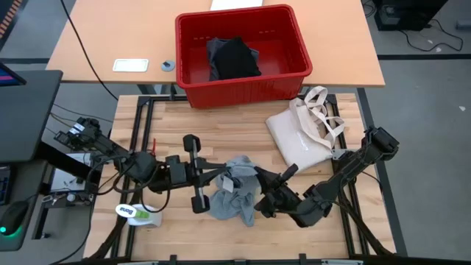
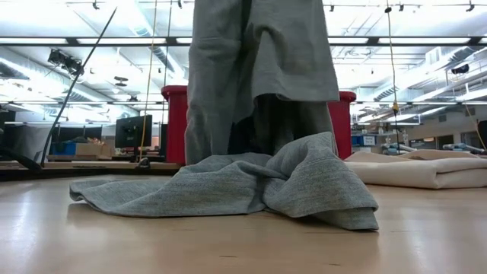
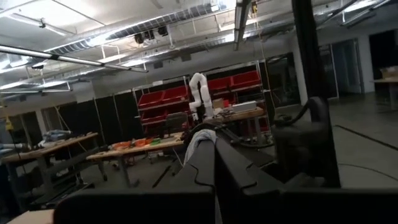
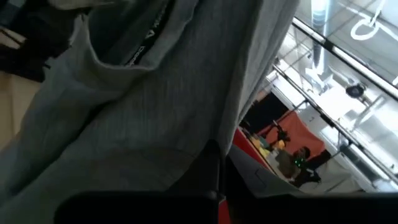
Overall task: Fold Laundry from Bin
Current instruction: Fold the gray shirt
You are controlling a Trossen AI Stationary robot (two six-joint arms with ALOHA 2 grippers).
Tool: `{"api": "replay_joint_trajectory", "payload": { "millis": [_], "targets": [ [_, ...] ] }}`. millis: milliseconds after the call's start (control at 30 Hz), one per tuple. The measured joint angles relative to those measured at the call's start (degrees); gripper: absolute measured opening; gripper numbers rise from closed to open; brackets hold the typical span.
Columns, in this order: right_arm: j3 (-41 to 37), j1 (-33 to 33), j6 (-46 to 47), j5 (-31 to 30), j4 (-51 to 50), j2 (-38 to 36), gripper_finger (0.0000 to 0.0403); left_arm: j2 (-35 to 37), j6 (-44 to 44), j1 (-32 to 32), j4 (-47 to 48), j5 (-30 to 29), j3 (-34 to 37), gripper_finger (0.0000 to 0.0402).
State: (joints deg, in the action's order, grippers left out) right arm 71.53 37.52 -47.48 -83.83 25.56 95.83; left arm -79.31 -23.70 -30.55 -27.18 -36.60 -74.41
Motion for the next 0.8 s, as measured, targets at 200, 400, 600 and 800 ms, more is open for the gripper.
{"api": "replay_joint_trajectory", "payload": {
  "millis": [200, 400, 600, 800],
  "targets": [
    [0.0, 3.35, -0.76, -5.51, -1.44, -0.2, 0.001, 0.0, -0.07, 0.04, 2.97, -4.54, 0.0, 0.0002],
    [-0.88, 6.24, 2.39, -6.26, -1.95, -0.33, 0.001, -0.2, 9.92, 2.77, 24.2, -7.89, -0.04, 0.0002],
    [-8.76, 6.18, 13.4, -1.62, -2.18, -0.37, 0.0009, -0.46, 30.05, 6.45, 52.82, -2.63, 0.04, 0.0002],
    [-16.01, 0.1, 32.63, 23.64, -4.62, -0.31, 0.0009, -0.46, 31.66, 6.52, 55.06, -0.77, 2.1, 0.0002]
  ]
}}
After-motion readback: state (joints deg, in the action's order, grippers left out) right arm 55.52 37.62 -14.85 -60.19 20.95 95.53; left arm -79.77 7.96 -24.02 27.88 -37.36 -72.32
